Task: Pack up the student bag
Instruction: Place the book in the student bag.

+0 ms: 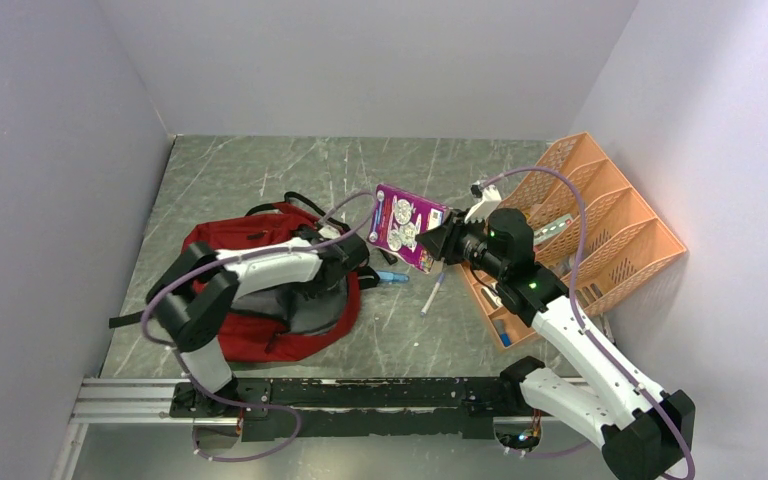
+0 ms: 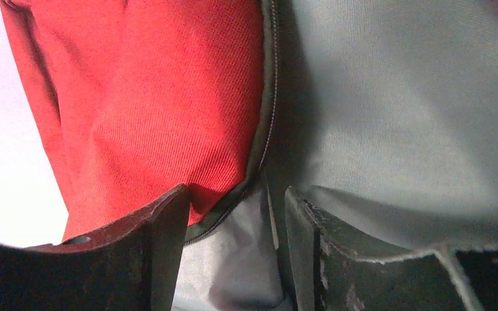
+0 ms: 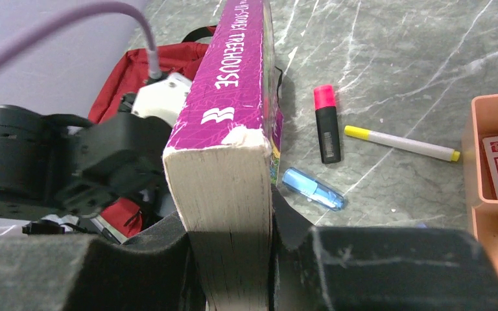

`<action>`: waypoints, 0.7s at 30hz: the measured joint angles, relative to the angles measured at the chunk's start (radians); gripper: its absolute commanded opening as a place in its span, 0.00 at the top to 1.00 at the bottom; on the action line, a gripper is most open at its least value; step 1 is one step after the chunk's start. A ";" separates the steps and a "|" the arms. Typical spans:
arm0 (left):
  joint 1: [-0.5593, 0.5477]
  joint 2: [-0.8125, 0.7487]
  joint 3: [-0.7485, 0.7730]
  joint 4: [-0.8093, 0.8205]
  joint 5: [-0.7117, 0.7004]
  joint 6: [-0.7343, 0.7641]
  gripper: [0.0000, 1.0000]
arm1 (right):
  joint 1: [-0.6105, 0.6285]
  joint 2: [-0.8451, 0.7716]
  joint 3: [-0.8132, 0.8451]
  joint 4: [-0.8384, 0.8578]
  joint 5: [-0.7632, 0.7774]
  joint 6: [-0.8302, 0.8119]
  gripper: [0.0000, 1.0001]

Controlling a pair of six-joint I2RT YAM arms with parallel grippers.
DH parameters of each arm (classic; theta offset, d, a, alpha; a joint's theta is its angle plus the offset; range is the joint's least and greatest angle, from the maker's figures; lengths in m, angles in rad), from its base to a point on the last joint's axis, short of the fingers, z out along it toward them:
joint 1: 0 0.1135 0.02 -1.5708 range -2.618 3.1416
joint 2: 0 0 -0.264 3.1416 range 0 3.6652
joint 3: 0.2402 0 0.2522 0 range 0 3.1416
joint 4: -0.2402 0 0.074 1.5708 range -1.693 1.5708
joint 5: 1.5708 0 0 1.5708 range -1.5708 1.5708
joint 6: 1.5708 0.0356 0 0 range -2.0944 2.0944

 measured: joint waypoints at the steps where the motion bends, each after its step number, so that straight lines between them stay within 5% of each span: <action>1: 0.000 0.027 0.006 -0.002 -0.005 -0.007 0.40 | 0.000 0.000 0.000 0.000 0.000 0.000 1.00; 6: -0.002 0.154 0.053 -0.042 -0.057 -0.045 0.51 | 0.000 0.000 0.000 0.000 0.001 -0.008 1.00; 10: -0.003 0.189 0.080 -0.076 -0.106 -0.077 0.69 | 0.000 0.000 0.000 -0.003 0.003 -0.021 1.00; 13: -0.004 0.188 0.082 -0.089 -0.129 -0.092 0.93 | 0.000 0.000 0.000 -0.004 0.006 -0.026 1.00; 21: -0.006 0.098 0.087 -0.121 -0.156 -0.095 0.95 | 0.000 -0.017 0.000 -0.005 0.032 -0.018 1.00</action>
